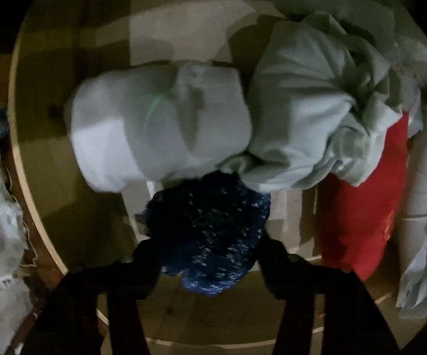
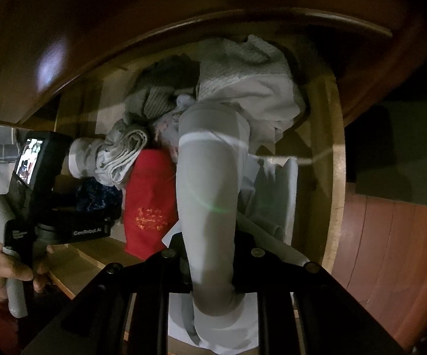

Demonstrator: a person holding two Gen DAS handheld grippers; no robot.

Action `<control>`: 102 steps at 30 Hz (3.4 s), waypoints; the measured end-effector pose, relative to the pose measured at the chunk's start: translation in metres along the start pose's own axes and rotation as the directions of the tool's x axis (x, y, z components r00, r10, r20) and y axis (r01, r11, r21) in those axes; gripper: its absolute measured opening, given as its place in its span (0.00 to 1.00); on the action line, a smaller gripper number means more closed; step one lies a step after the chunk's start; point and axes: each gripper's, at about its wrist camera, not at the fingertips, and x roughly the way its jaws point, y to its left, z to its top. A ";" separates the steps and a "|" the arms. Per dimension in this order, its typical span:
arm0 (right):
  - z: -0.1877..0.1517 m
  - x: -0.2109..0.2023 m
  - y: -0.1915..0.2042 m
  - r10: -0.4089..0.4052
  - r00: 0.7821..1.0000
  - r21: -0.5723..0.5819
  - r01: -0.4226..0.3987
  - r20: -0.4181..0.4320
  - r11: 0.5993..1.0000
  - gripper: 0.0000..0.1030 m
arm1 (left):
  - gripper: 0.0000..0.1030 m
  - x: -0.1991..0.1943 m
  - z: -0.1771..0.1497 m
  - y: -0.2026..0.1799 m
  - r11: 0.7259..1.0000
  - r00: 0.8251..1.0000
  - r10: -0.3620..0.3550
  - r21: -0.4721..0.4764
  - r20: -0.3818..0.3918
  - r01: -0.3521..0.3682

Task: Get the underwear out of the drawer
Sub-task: 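Close the right tool on the white garment while the left tool grasps the navy patterned underwear, then lift the navy patterned underwear with the left tool and carry it over the white box, then lower the navy underwear into the white box and open the left tool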

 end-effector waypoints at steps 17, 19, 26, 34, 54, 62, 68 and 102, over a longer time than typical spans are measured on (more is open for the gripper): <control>0.000 0.001 0.012 -0.062 0.998 -0.063 0.064 0.029 0.996 0.15 | 0.32 -0.042 -0.033 0.021 0.996 0.987 -0.072 -0.041 0.142 0.079; 0.000 0.002 0.012 -0.070 0.997 -0.065 0.072 0.029 0.995 0.15 | 0.32 -0.051 -0.040 0.024 0.996 0.984 -0.076 -0.039 0.161 0.083; 0.001 0.005 0.012 -0.084 0.996 -0.062 0.086 0.032 0.994 0.15 | 0.32 -0.076 -0.071 0.018 0.997 0.961 -0.067 -0.029 0.267 0.078; 0.002 0.010 0.011 -0.091 0.995 -0.062 0.093 0.032 0.994 0.15 | 0.32 -0.105 -0.112 0.004 0.997 0.924 -0.041 -0.042 0.380 0.062; 0.000 0.014 0.012 -0.106 0.994 -0.057 0.108 0.035 0.993 0.16 | 0.32 -0.197 -0.184 0.020 1.000 0.770 0.003 -0.016 0.637 0.010; -0.001 0.013 0.010 -0.106 0.994 -0.053 0.108 0.039 0.993 0.15 | 0.32 -0.288 -0.214 0.053 0.997 0.627 -0.047 0.002 0.778 0.073; -0.001 0.014 0.010 -0.105 0.994 -0.054 0.107 0.037 0.993 0.16 | 0.32 -0.370 -0.205 0.073 0.998 0.525 -0.013 -0.019 0.851 0.056; 0.001 0.017 0.007 -0.098 0.995 -0.067 0.098 0.011 0.993 0.16 | 0.44 -0.348 -0.014 0.052 0.998 0.731 0.051 -0.013 0.681 -0.057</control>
